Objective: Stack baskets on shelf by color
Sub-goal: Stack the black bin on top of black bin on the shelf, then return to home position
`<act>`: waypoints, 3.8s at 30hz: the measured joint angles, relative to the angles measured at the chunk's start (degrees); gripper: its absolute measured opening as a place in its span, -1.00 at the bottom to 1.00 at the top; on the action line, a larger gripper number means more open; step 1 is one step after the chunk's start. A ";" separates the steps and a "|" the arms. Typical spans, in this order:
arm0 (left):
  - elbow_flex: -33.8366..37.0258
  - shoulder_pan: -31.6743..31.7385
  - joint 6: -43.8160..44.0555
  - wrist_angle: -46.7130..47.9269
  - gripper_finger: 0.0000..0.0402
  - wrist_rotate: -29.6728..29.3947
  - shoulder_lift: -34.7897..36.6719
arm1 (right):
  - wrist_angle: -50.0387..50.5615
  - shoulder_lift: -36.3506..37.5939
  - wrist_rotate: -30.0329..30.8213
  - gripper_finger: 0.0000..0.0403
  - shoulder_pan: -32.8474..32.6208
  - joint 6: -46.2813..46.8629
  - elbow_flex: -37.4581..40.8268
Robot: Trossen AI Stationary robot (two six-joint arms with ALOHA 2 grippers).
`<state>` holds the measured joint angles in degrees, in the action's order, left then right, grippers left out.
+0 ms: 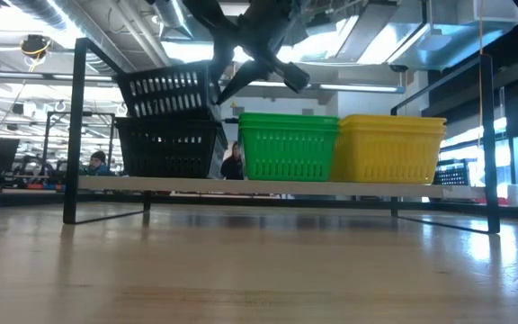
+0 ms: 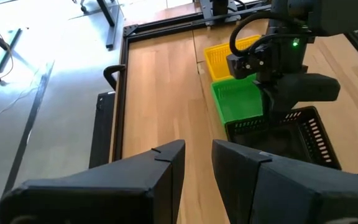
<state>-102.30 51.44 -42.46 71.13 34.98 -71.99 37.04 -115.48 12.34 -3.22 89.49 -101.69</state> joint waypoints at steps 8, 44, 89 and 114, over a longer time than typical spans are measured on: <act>0.00 0.02 0.02 0.02 -0.63 -2.98 0.00 | 0.94 0.00 -0.36 -0.62 0.02 0.00 0.00; 0.00 0.02 0.33 0.04 -0.64 -2.97 0.00 | 0.17 -0.46 -2.96 -0.65 1.35 -1.92 -0.04; 0.00 0.02 0.35 0.03 -0.63 -4.29 0.00 | 2.91 -0.35 2.57 -0.52 1.90 -5.60 -5.58; 0.00 -1.31 5.75 0.22 -0.81 -10.52 0.14 | 21.46 4.69 7.71 -0.95 7.88 -67.29 -30.66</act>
<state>-102.30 50.13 -36.70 71.35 24.47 -71.85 58.50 -110.80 20.05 4.66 22.21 -132.35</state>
